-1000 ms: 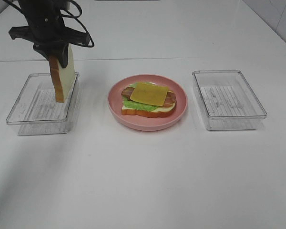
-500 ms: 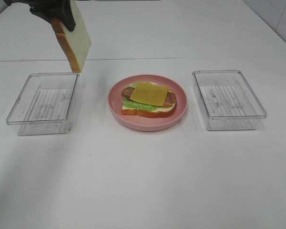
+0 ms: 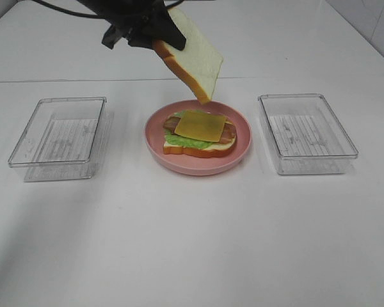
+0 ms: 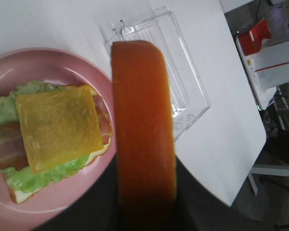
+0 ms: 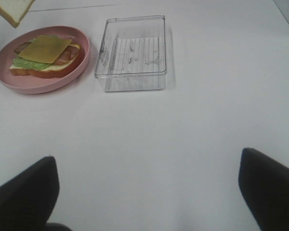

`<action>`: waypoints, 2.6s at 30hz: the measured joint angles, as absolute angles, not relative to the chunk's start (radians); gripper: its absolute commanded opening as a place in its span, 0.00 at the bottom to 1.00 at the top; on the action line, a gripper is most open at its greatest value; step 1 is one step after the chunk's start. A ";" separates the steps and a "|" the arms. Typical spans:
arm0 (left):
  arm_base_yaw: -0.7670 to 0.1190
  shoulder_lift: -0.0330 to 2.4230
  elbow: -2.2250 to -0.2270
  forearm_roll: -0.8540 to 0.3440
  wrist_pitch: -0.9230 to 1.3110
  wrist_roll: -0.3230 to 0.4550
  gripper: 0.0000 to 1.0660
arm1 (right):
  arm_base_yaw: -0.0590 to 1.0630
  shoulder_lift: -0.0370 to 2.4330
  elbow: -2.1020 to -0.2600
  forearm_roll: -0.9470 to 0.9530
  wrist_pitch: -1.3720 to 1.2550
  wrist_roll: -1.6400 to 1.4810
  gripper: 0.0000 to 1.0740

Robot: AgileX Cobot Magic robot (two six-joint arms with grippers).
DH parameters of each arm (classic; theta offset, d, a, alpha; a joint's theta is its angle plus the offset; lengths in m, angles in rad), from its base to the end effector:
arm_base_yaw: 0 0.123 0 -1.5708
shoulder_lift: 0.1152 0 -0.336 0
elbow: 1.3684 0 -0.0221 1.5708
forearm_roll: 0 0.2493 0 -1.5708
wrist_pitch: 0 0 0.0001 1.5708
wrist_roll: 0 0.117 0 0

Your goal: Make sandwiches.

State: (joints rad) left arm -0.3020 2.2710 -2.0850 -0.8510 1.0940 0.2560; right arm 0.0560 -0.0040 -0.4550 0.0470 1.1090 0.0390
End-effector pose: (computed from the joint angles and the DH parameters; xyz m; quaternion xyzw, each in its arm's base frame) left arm 0.4937 -0.2357 0.2772 0.1337 0.8923 -0.3996 0.1620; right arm -0.0338 0.0030 0.2463 -0.0084 0.8754 0.0464 0.4811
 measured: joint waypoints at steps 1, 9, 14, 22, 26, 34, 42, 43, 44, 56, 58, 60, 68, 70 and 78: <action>-0.302 2.271 -2.085 -0.851 1.094 0.256 0.00 | 0.056 -0.004 -0.455 0.047 1.109 0.039 0.87; -0.362 2.373 -2.085 -0.865 0.999 0.277 0.00 | 0.056 -0.004 -0.455 0.047 1.109 0.039 0.87; -0.392 2.405 -2.085 -0.880 0.933 0.271 0.00 | 0.056 -0.004 -0.455 0.047 1.109 0.039 0.87; -0.395 2.418 -2.085 -0.879 0.887 0.232 0.00 | 0.056 -0.004 -0.455 0.047 1.109 0.039 0.87; -0.395 2.445 -2.085 -0.883 0.887 0.219 0.00 | 0.056 -0.004 -0.455 0.047 1.109 0.039 0.87; -0.395 2.464 -2.085 -0.866 0.889 0.173 0.00 | 0.056 -0.004 -0.455 0.047 1.109 0.039 0.87; -0.395 2.464 -2.090 -0.826 0.906 0.129 0.30 | 0.056 -0.004 -0.455 0.047 1.109 0.039 0.87; -0.395 2.464 -2.090 -0.819 0.918 0.126 0.54 | 0.056 -0.004 -0.455 0.047 1.109 0.039 0.87; -0.395 2.464 -2.090 -0.819 0.918 0.126 0.54 | 0.056 -0.004 -0.455 0.047 1.109 0.039 0.87; -0.395 2.458 -2.211 -0.624 1.059 0.067 0.86 | 0.056 -0.004 -0.455 0.047 1.109 0.039 0.87; -0.395 2.456 -2.258 -0.549 1.118 0.018 0.86 | 0.056 -0.004 -0.455 0.047 1.109 0.039 0.87; -0.395 2.456 -2.282 -0.516 1.151 0.000 0.86 | 0.056 -0.004 -0.455 0.047 1.109 0.039 0.87; -0.394 2.423 -2.416 -0.280 1.207 -0.059 0.86 | 0.056 -0.004 -0.455 0.047 1.109 0.039 0.87; -0.394 2.391 -2.417 -0.172 1.210 -0.067 0.86 | 0.056 -0.004 -0.455 0.047 1.109 0.039 0.87; -0.271 2.293 -2.342 0.000 1.211 -0.074 0.86 | 0.056 -0.004 -0.455 0.047 1.109 0.039 0.87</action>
State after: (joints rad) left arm -0.2710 2.2930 -2.3420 0.0000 1.2110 -0.0740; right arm 0.0560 -0.0040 -0.4550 0.0470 1.1090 0.0390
